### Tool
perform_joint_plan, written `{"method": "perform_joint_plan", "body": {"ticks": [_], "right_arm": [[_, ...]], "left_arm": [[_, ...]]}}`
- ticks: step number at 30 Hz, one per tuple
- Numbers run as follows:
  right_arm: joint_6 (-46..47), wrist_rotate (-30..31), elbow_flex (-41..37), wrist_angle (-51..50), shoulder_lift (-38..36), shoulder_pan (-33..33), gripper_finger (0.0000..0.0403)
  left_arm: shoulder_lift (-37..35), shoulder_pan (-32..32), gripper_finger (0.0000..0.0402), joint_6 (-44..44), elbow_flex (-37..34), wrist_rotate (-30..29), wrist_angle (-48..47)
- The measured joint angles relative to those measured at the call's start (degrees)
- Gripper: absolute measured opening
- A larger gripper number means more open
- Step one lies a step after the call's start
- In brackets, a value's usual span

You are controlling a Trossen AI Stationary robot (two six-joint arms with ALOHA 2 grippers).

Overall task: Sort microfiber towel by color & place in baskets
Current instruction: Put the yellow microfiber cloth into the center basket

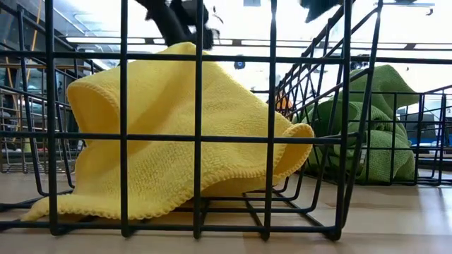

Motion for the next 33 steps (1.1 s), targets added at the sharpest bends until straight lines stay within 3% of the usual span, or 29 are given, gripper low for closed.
{"method": "perform_joint_plan", "body": {"ticks": [5, 7, 12, 23, 28, 31, 33], "right_arm": [[1.5, 0.0, -12.2, 9.4, -7.2, 0.0, 0.0236], [1.5, 0.2, -16.0, 12.5, -9.1, 0.0, 0.0236], [3.5, 0.7, -21.7, 17.1, -11.2, 0.0, 0.0236], [3.6, 1.0, -24.6, 19.6, -11.3, 0.5, 0.0236], [3.6, 1.0, -24.6, 19.9, -11.3, 0.5, 0.0236], [3.6, 1.0, -24.6, 20.0, -11.3, 0.5, 0.0236], [3.6, 1.0, -24.6, 20.1, -11.3, 0.5, 0.0236]], "left_arm": [[8.3, 0.5, 0.0195, 20.4, 1.7, -2.5, -0.5], [10.0, 0.3, 0.0195, 26.8, 1.7, -6.0, -0.3], [14.2, 0.4, 0.0195, 34.9, 1.8, -11.6, 1.8], [20.1, 0.2, 0.0196, 34.9, 1.8, -16.7, 6.3], [21.6, -0.8, 0.0194, 34.6, 1.8, -21.7, 8.4], [21.6, -0.9, 0.0170, 34.8, 1.8, -22.2, 8.6], [21.6, -1.0, 0.0127, 34.8, 1.8, -21.9, 8.5]]}}
